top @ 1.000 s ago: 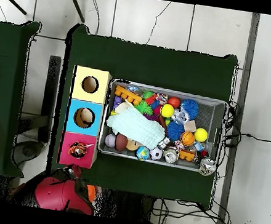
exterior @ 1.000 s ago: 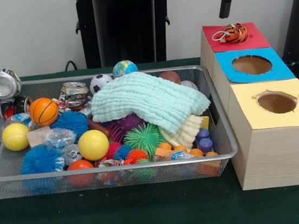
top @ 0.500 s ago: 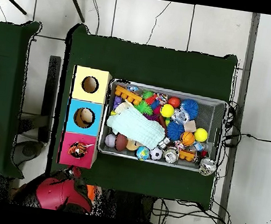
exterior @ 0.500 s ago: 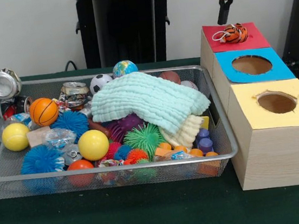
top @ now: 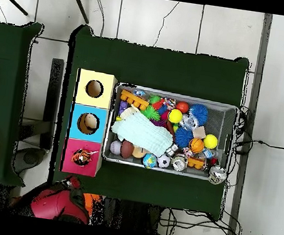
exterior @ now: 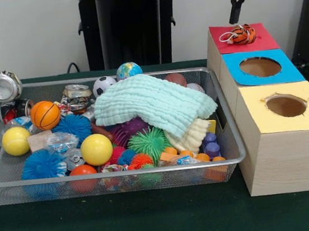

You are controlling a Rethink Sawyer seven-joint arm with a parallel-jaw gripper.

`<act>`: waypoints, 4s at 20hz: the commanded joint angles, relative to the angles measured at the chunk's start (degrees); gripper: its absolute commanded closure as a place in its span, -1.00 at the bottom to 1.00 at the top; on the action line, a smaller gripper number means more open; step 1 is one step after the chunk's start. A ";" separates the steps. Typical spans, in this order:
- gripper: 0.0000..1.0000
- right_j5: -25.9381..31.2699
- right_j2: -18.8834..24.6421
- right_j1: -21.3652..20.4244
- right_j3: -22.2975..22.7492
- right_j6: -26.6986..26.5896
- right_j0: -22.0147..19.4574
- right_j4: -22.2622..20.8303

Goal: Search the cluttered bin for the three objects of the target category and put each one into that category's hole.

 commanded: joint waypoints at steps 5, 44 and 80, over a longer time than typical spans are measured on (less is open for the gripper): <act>1.00 -1.47 1.80 -0.57 -0.83 13.78 0.97 4.15; 1.00 -12.71 6.81 2.99 1.70 11.42 -5.76 3.10; 1.00 9.13 5.86 -6.55 1.23 8.93 -4.16 5.68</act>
